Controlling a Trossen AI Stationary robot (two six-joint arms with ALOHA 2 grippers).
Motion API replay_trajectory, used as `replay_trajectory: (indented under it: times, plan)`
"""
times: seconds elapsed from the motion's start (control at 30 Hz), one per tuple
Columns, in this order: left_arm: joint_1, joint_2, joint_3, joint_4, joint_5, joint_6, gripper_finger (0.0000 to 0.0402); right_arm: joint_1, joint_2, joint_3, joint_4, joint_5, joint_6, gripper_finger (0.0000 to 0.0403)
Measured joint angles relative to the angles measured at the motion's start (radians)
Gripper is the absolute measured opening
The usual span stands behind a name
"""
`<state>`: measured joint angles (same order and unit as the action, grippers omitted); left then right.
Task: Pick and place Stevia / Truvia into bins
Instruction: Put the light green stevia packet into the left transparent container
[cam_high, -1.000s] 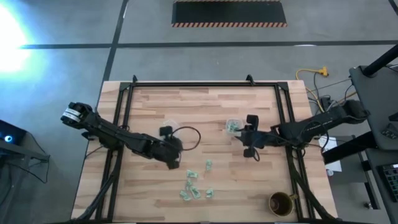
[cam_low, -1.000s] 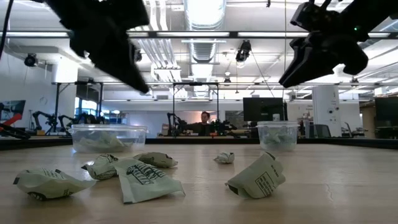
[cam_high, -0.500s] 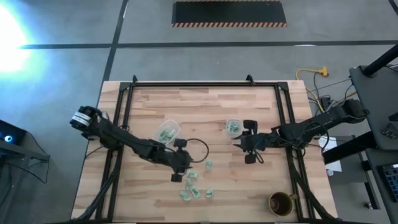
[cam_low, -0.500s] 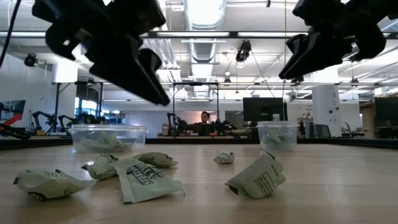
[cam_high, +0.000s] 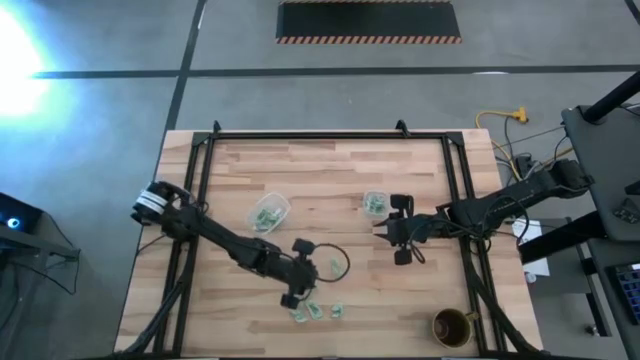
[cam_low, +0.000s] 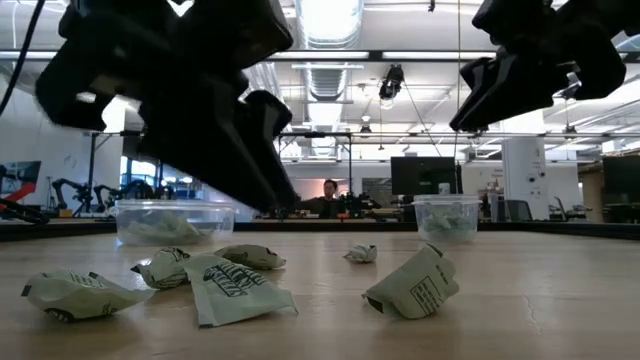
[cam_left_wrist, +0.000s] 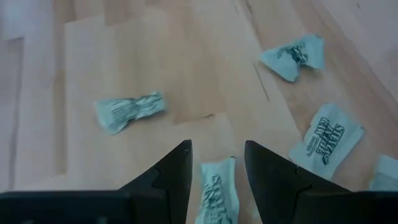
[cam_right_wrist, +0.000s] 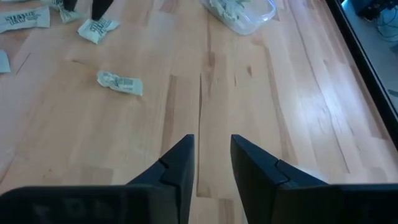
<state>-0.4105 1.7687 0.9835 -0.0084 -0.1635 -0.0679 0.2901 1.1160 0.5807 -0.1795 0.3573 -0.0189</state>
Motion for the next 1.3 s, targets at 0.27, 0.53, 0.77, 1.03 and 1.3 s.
replay_trajectory:
  times: [0.27,0.53,0.77,1.03,1.3]
  plan:
    - [-0.004,0.04,0.002,0.0,-0.02,0.033,0.0131,0.0,0.0,-0.007,-0.001,0.0,-0.004,0.0081]
    - [-0.01,0.037,-0.005,-0.01,-0.02,0.027,0.0129,0.0,0.0,-0.008,0.0,0.0,-0.006,0.0072]
    - [-0.011,0.036,-0.009,-0.012,0.002,0.022,0.0129,0.0,0.0,-0.009,0.0,0.0,-0.006,0.0078]
    - [-0.011,0.041,-0.024,-0.039,0.003,-0.005,0.0129,0.0,0.0,-0.01,0.0,0.0,-0.006,0.0072]
    - [-0.01,0.041,-0.029,-0.054,0.001,-0.005,0.0129,0.0,0.0,-0.012,0.003,0.0,-0.007,0.0071]
